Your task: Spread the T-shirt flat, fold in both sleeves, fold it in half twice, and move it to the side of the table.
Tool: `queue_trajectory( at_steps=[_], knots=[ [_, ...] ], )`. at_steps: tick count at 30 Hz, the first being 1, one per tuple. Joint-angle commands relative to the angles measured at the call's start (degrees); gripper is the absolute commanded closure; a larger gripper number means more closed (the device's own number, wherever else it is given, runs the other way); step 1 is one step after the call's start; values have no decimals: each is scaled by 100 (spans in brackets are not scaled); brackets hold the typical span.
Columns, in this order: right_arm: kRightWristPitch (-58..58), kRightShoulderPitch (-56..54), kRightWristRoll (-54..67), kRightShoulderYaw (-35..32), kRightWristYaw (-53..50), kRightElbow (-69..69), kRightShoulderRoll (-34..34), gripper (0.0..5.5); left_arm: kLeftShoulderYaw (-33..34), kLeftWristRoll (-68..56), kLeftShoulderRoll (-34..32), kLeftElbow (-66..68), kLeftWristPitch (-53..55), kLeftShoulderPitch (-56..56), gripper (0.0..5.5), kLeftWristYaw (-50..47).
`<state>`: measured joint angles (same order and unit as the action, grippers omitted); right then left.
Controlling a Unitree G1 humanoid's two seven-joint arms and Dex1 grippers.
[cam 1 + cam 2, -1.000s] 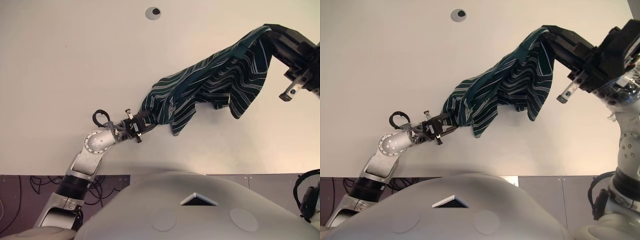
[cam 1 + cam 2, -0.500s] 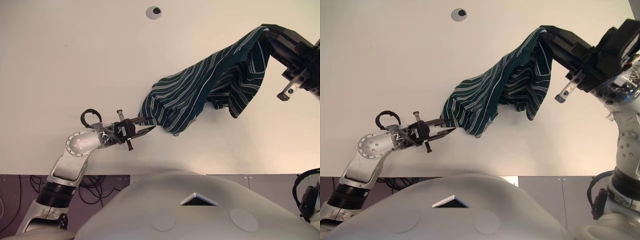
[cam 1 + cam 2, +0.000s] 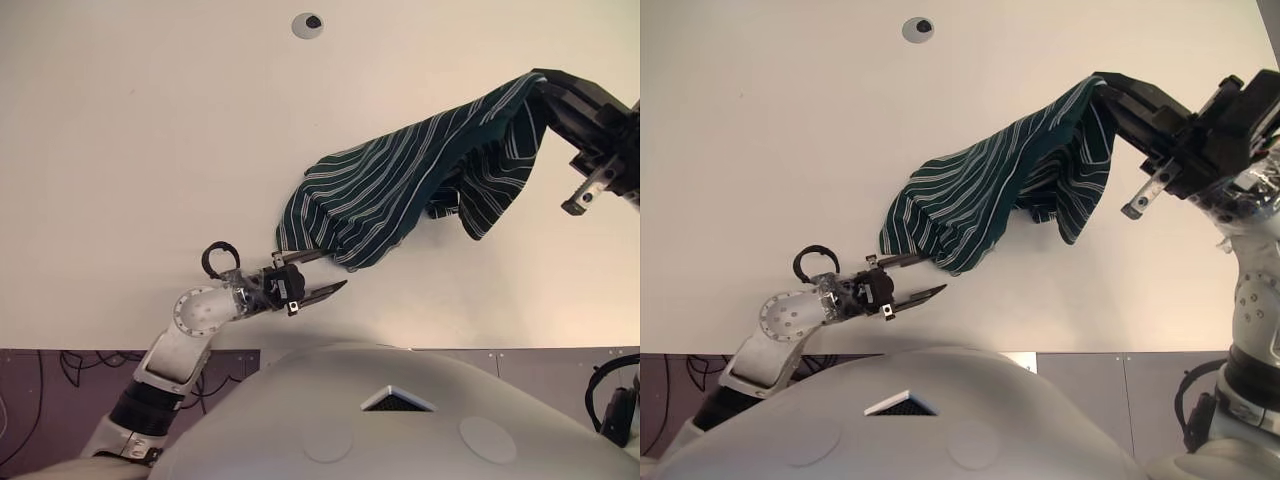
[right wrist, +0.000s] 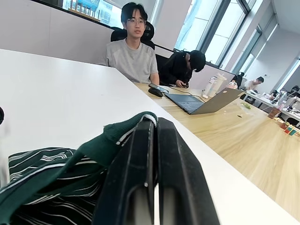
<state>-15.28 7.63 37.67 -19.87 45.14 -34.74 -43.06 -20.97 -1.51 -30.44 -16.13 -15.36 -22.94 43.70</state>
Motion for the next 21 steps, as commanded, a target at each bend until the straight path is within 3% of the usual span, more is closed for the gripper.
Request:
queue_trajectory(
  at_steps=[1, 11, 21],
  knots=[
    [48, 49, -26, -76, -3, -55, 65, 550, -198, 749, 163, 565, -625, 203, 307, -421],
    [-332, -282, 123, 7, -326, -295, -79, 550, -443, 1777, 238, 1427, -1329, 494, 307, -1112],
    [-427, -383, 49, 27, -312, -235, -43, 550, -468, 1747, 190, 1529, -1413, 566, 446, -1222]
  ],
)
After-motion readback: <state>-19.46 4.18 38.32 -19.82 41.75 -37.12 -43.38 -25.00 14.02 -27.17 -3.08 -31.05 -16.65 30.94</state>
